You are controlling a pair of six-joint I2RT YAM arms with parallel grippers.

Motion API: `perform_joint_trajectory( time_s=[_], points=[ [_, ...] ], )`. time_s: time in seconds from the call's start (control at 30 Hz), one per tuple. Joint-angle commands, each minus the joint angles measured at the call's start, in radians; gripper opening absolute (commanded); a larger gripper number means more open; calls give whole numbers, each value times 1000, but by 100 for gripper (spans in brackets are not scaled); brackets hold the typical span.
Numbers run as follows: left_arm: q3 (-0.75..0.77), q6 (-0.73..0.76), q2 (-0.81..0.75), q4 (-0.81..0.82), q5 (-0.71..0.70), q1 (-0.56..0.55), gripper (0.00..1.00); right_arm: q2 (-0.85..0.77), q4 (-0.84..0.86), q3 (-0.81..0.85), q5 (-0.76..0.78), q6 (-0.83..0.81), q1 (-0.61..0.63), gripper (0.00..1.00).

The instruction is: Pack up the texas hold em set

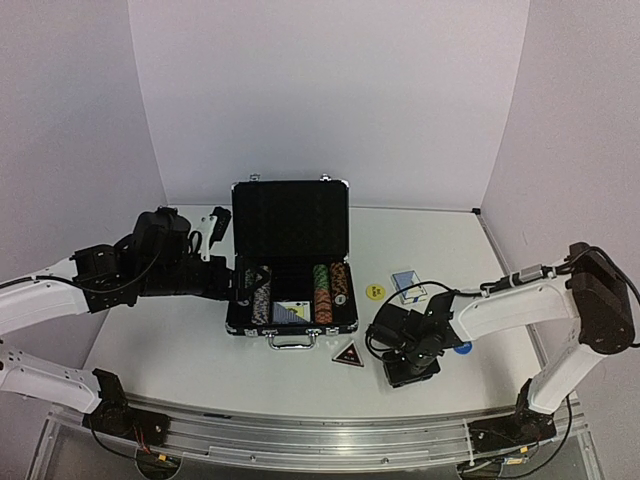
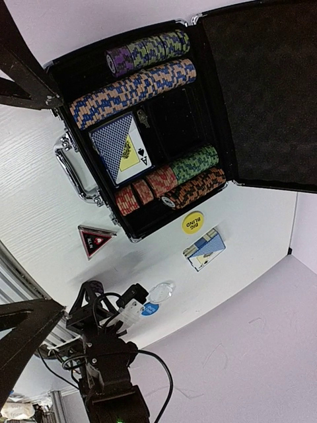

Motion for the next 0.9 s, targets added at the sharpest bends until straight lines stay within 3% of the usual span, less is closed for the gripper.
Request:
perform_joint_trajectory(
  time_s=[0.0,0.27,0.7,0.87],
  points=[
    [-7,-18,-40,0,-19,-3,100,92,-41,-79,-54,37,28,26],
    [-25,-43,-51,24,-13,-3,100,11,-63,-47,-8,26,33,0],
    [-50,-96,-42,70,13,-3,100,-175,-163,59,18,-44,32,0],
    [-44,-178,8,131,89,-3,100,-203,-186,114,-23,-112,33,0]
  ],
)
